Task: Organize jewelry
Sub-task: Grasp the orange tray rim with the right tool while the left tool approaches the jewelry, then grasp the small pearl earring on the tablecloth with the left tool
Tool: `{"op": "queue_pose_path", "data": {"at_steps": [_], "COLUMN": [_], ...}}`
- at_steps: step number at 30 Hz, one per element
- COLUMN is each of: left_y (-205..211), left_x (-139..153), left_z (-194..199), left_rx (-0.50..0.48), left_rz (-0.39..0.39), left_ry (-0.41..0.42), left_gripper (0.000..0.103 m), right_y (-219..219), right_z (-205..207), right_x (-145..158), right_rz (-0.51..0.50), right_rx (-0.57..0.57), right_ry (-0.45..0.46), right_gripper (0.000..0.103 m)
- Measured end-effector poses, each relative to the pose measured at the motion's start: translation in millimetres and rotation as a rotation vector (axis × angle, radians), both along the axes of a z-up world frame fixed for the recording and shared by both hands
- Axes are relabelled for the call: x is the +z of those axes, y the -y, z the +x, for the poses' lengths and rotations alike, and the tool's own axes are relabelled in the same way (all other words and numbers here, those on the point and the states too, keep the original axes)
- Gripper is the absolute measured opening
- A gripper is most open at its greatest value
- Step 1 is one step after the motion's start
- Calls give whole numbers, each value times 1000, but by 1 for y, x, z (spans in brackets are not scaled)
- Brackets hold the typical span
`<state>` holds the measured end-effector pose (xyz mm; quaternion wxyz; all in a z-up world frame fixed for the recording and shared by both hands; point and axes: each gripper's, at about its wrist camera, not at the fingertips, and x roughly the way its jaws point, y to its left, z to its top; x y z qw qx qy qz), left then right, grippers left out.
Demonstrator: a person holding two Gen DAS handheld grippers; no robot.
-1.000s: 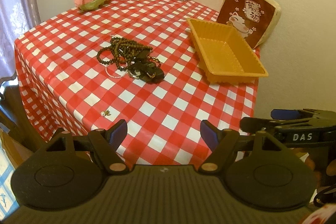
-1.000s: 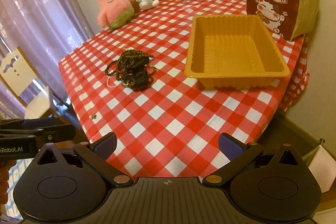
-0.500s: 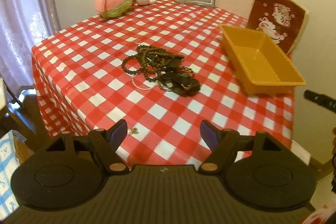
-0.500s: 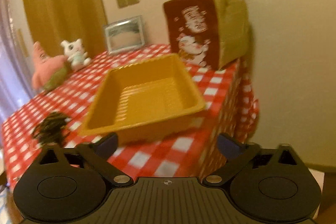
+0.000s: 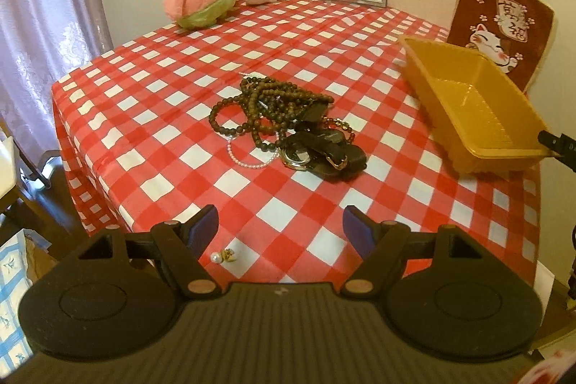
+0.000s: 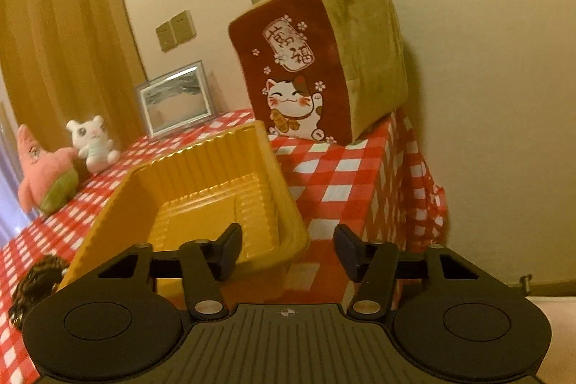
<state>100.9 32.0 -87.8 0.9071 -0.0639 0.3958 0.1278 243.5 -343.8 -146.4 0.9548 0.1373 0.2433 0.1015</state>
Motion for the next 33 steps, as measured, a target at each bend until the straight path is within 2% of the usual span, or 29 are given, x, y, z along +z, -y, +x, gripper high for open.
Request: {"op": "queue_pose_path", "data": {"at_steps": [2, 9, 13, 16, 20, 25, 30, 33], "left_y": [-1, -4, -5, -6, -7, -12, -14, -18], "left_x": [-2, -8, -11, -13, -16, -22, -31, -36], "left_z": [3, 9, 11, 9, 6, -1, -8, -11], "left_rx": [9, 22, 21, 19, 19, 29, 18, 27], "left_rz": [2, 4, 4, 5, 9, 0, 15, 9], "left_ry": [-3, -17, -22, -24, -26, -26, -45, -49], "left_gripper": [74, 73, 73, 72, 70, 64, 59, 52], "right_y": [0, -3, -10, -11, -20, -33, -58, -73], "right_z": [9, 29, 33, 35, 35, 27, 18, 12], "right_x": [-5, -20, -22, -19, -11, 1, 12, 16], "right_rz": [20, 77, 72, 66, 4, -1, -25, -31], "right_rx": [2, 16, 37, 42, 80, 107, 212, 269], "right_ry": [-4, -17, -12, -7, -15, -30, -21, -18], "right_gripper": [49, 42, 27, 6, 4, 4, 4, 5]}}
